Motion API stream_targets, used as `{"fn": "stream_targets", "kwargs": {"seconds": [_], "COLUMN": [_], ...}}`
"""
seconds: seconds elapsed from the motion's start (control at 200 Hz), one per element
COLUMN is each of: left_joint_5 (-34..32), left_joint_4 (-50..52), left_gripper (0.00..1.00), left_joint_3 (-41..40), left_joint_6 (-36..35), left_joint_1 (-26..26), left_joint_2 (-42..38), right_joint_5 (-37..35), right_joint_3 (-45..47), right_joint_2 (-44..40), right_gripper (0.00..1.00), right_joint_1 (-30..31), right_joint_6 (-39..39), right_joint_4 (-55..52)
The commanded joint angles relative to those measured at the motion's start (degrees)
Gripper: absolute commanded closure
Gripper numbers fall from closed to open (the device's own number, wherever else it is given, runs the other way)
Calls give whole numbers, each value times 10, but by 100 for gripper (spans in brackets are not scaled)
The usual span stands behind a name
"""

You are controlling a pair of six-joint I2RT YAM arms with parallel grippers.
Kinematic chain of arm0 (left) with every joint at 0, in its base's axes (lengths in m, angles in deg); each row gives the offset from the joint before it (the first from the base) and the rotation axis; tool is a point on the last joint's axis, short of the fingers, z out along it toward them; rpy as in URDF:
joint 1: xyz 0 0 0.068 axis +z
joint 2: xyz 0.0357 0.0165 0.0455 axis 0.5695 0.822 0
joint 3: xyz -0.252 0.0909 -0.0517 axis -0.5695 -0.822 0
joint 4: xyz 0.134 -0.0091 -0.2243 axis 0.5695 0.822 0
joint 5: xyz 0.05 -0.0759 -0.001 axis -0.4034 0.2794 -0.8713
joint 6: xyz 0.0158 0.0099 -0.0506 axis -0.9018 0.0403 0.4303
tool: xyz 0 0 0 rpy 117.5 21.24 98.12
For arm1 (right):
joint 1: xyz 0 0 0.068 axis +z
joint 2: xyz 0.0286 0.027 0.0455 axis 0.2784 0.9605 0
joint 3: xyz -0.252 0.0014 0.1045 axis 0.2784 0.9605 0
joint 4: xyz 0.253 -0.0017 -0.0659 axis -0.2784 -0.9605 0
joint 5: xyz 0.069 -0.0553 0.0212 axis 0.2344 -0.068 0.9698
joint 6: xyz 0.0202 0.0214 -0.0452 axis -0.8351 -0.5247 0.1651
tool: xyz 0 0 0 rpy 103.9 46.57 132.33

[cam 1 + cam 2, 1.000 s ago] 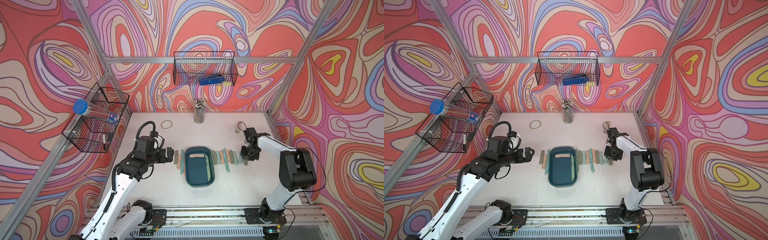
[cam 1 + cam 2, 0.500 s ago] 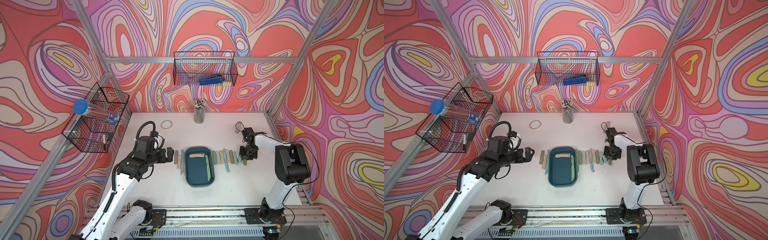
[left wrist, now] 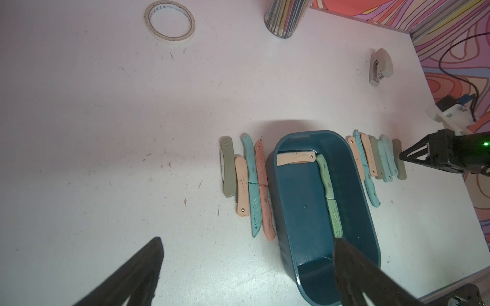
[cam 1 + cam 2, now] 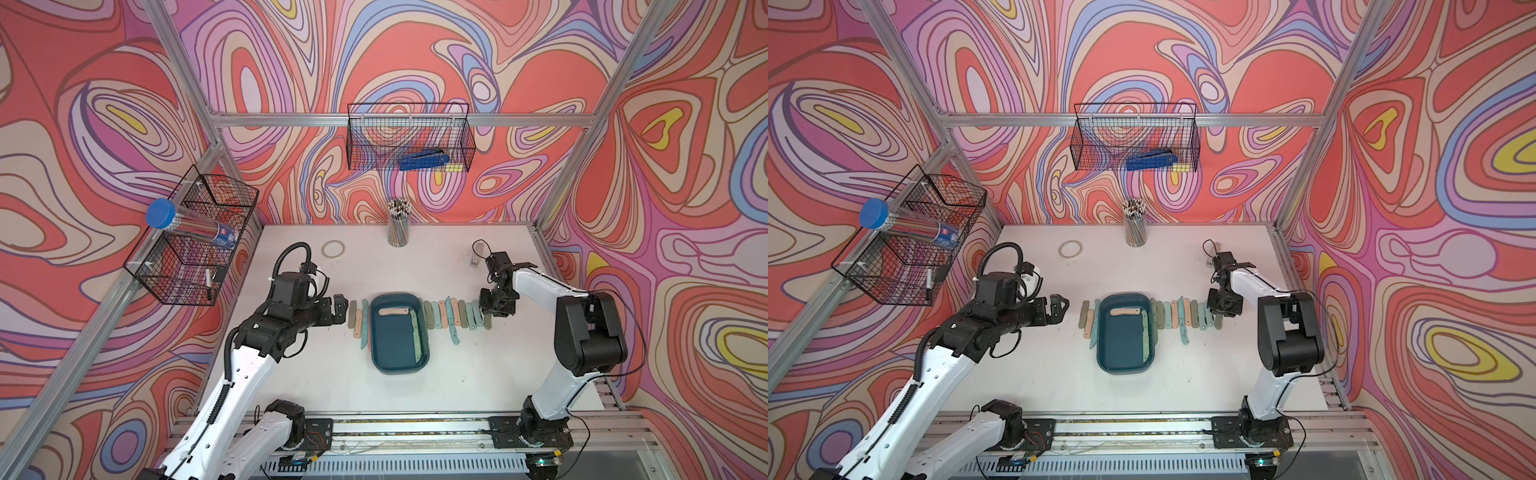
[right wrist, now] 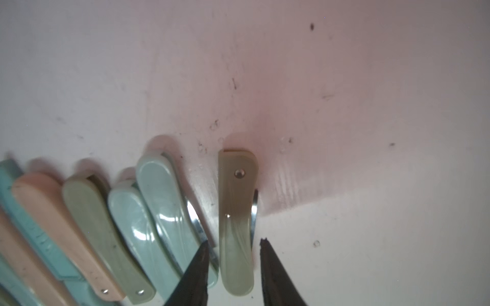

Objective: Take the fruit knife out of the storage box
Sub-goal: Place the fruit knife at the center of the board.

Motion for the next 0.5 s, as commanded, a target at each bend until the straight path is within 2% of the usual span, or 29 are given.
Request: {"fn": "stream_targets", "kwargs": {"seconds": [0.0, 0.12, 0.215, 0.341, 0.496], "left_joint_5": [2, 3, 2, 3, 4], "left_joint_4": [-6, -4, -6, -8, -8], "left_gripper": [0, 0, 0, 0, 0], "left_joint_3": [-2, -1, -2, -3, -4], "left_joint_6": [-9, -10, -12, -13, -12], "left_joint_1": [-2, -2, -2, -1, -1], "left_joint_2": [2, 2, -3, -8, -6], "right_joint_5": [-11, -1, -7, -35, -56], "right_joint_3": [-1, -1, -8, -32, -70], "right_joint_2": [-50, -99, -141, -181, -187], "right_gripper": [66, 65, 64, 63, 61], "right_joint_1": [-3, 3, 34, 112, 227], "right_joint_6": [-6, -15, -27, -57, -119], "right_joint_4": [-17, -24, -31, -44, -57]}}
